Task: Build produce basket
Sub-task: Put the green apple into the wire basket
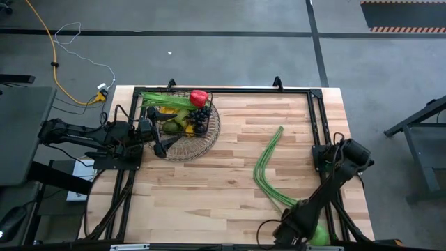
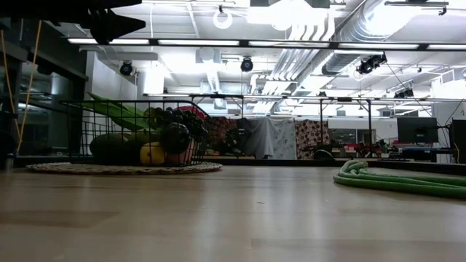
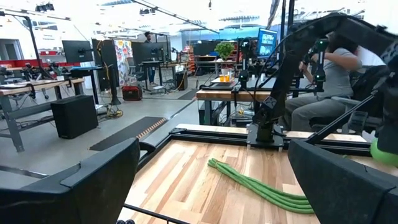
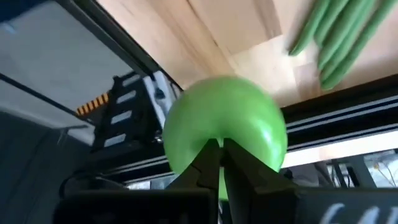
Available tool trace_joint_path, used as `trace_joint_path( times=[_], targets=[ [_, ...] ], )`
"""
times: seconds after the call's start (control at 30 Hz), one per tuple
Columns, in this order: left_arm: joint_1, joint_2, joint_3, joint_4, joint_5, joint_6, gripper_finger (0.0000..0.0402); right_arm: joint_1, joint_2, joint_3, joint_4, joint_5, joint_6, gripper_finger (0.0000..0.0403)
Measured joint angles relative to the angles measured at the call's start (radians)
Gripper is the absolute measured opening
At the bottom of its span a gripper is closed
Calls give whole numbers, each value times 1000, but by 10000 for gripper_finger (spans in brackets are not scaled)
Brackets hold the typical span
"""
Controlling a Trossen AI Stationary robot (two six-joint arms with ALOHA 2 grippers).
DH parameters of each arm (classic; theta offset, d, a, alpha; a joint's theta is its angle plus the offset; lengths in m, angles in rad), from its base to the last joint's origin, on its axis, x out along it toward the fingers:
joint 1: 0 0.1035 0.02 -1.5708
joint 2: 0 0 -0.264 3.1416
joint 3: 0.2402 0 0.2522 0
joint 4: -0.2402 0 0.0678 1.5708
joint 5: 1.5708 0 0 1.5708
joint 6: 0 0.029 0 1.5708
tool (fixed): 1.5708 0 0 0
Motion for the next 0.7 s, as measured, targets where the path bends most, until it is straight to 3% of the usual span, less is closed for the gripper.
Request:
trace_joint_path(
  times=[0.23, 0.43, 0.7],
  targets=[
    [0, 0, 0, 0, 1, 0, 400, -48, -86, 87, -55, 196, 18, 0],
    [0, 0, 0, 0, 3, -2, 400, -94, -171, 101, -48, 470, -25, 0],
    [0, 0, 0, 0, 4, -19, 400, -176, -266, 101, -30, 862, -255, 0]
  ],
)
